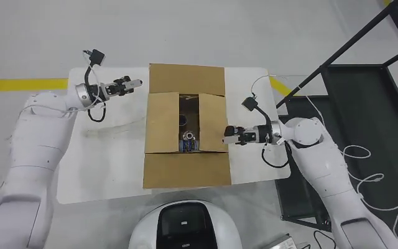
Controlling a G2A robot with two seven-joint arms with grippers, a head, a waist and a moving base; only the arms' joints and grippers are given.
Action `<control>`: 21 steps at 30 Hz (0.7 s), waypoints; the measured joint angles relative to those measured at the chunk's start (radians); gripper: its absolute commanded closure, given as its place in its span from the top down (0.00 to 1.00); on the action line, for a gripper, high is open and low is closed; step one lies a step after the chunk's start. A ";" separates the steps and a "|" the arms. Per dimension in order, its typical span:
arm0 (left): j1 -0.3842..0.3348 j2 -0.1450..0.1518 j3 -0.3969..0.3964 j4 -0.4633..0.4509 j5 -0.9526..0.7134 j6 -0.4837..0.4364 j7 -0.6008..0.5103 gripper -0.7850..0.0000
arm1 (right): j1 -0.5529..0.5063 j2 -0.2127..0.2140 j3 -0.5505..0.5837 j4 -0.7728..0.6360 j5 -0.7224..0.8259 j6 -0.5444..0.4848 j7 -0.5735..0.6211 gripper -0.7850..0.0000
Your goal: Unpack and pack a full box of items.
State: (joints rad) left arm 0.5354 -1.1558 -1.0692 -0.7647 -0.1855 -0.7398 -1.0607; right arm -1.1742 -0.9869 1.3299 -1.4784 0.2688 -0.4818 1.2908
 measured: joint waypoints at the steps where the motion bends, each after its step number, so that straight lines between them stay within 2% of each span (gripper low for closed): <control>1: -0.020 -0.009 0.020 0.030 0.021 -0.016 0.027 1.00 | -0.035 0.006 0.024 -0.025 0.000 0.010 -0.005 1.00; 4: -0.063 -0.033 0.066 0.100 0.091 -0.049 0.112 1.00 | -0.107 0.016 0.064 -0.077 -0.008 0.029 -0.020 1.00; 7: -0.079 -0.049 0.094 0.141 0.128 -0.070 0.176 1.00 | -0.113 0.017 0.067 -0.082 -0.010 0.031 -0.023 1.00; 18: -0.078 -0.048 0.094 0.140 0.126 -0.069 0.174 1.00 | -0.112 0.017 0.066 -0.081 -0.010 0.030 -0.022 1.00; 21: -0.065 -0.040 0.096 0.101 0.189 -0.036 0.221 1.00 | -0.122 0.018 0.064 -0.098 -0.014 0.057 -0.042 1.00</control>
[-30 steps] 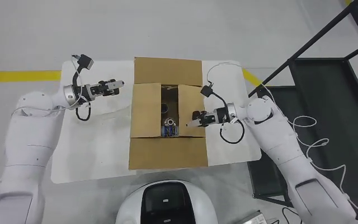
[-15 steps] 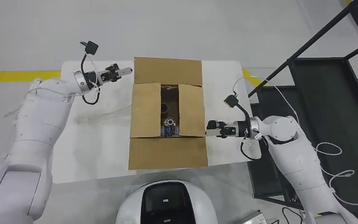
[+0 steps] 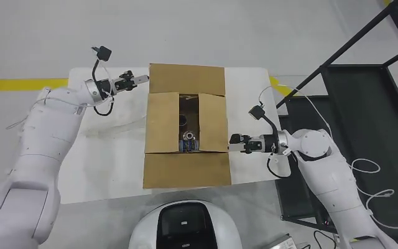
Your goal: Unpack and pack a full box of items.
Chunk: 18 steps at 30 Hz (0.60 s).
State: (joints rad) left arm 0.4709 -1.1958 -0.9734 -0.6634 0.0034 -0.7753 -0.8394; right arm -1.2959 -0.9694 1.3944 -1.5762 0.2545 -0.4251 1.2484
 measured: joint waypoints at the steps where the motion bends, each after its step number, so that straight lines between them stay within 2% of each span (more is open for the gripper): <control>1: 0.011 0.005 -0.003 -0.024 0.056 0.020 0.045 1.00 | -0.005 0.002 0.005 -0.005 0.006 0.017 -0.002 1.00; 4: 0.045 0.008 -0.006 -0.069 0.152 0.061 0.168 1.00 | -0.022 0.008 0.026 -0.002 0.006 0.060 -0.010 1.00; 7: 0.061 -0.001 0.010 -0.072 0.159 0.084 0.207 1.00 | -0.049 0.011 0.041 0.012 0.026 0.105 -0.026 1.00; 12: 0.040 -0.032 0.043 0.000 0.122 0.063 0.249 1.00 | -0.089 0.015 0.055 0.043 0.072 0.146 -0.036 1.00; 18: -0.014 -0.080 0.091 0.114 0.098 0.005 0.304 1.00 | -0.127 0.017 0.053 0.061 0.156 0.201 0.010 1.00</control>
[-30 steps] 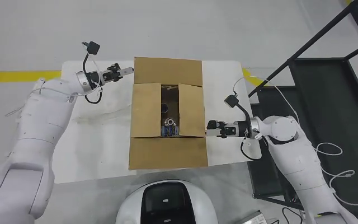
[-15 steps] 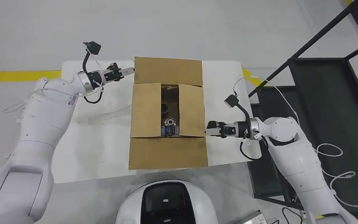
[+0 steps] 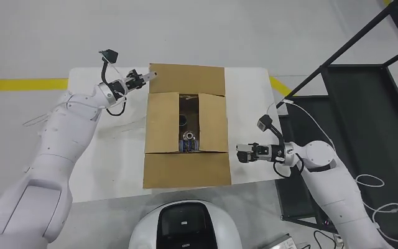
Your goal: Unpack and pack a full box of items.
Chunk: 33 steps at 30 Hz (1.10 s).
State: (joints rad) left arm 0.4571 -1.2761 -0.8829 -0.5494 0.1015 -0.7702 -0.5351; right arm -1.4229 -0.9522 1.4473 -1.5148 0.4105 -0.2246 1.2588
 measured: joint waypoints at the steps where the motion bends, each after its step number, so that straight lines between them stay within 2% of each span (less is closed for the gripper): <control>1: -0.010 -0.011 0.010 0.021 -0.005 -0.004 0.002 1.00 | -0.005 0.000 -0.002 0.004 0.018 0.011 0.010 1.00; 10: -0.081 -0.085 0.067 0.159 -0.021 0.021 0.018 1.00 | -0.034 0.003 -0.018 0.008 0.037 0.055 0.017 1.00; 17: -0.105 -0.124 0.063 0.223 -0.096 -0.002 -0.020 1.00 | -0.050 0.004 -0.045 -0.017 0.041 0.083 0.054 1.00; 22: -0.117 -0.130 0.039 0.251 -0.164 -0.079 -0.083 1.00 | -0.040 0.004 -0.062 -0.010 0.103 0.096 0.114 1.00; 28: -0.117 -0.121 0.006 0.249 -0.246 -0.192 -0.204 1.00 | -0.006 0.001 -0.072 0.028 0.191 0.108 0.169 1.00; 30: -0.114 -0.116 -0.002 0.243 -0.268 -0.217 -0.254 1.00 | 0.007 0.003 -0.058 0.049 0.149 0.088 0.119 1.00; 33: -0.104 -0.106 -0.003 0.216 -0.281 -0.222 -0.298 1.00 | 0.009 0.007 -0.043 0.067 0.004 0.048 -0.020 1.00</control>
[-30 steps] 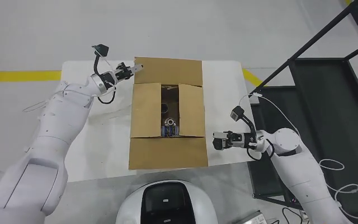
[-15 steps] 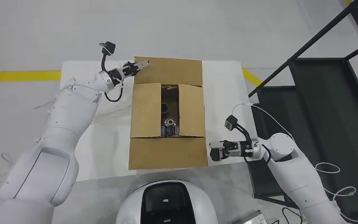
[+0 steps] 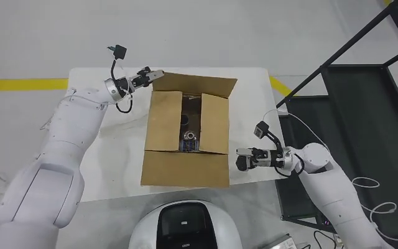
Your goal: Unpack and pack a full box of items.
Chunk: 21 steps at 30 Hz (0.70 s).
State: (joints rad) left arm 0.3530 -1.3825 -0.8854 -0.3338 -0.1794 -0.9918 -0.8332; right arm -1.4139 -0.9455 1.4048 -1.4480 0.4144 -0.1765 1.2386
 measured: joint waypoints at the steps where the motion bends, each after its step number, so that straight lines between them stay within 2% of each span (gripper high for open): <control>1: 0.007 0.005 0.005 -0.018 0.007 0.004 -0.001 1.00 | -0.003 -0.001 -0.004 0.004 -0.028 -0.001 -0.024 1.00; 6: 0.037 0.031 0.031 -0.077 0.049 -0.008 0.013 1.00 | -0.001 -0.007 -0.048 0.023 -0.022 -0.003 -0.048 1.00; 10: 0.065 0.057 0.058 -0.137 0.069 -0.016 0.021 1.00 | -0.012 -0.016 -0.100 -0.009 0.016 -0.016 -0.023 1.00; 16: 0.092 0.101 0.101 -0.213 0.098 -0.021 0.025 1.00 | -0.022 -0.021 -0.113 -0.054 0.176 -0.029 0.082 1.00; 21: 0.106 0.132 0.124 -0.254 0.092 -0.021 0.025 1.00 | -0.006 -0.024 -0.095 -0.057 0.306 -0.024 0.121 1.00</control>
State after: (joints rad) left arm 0.4589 -1.2503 -0.7615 -0.5880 -0.0873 -1.0124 -0.8078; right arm -1.4198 -0.9698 1.3099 -1.5046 0.7202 -0.2007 1.3595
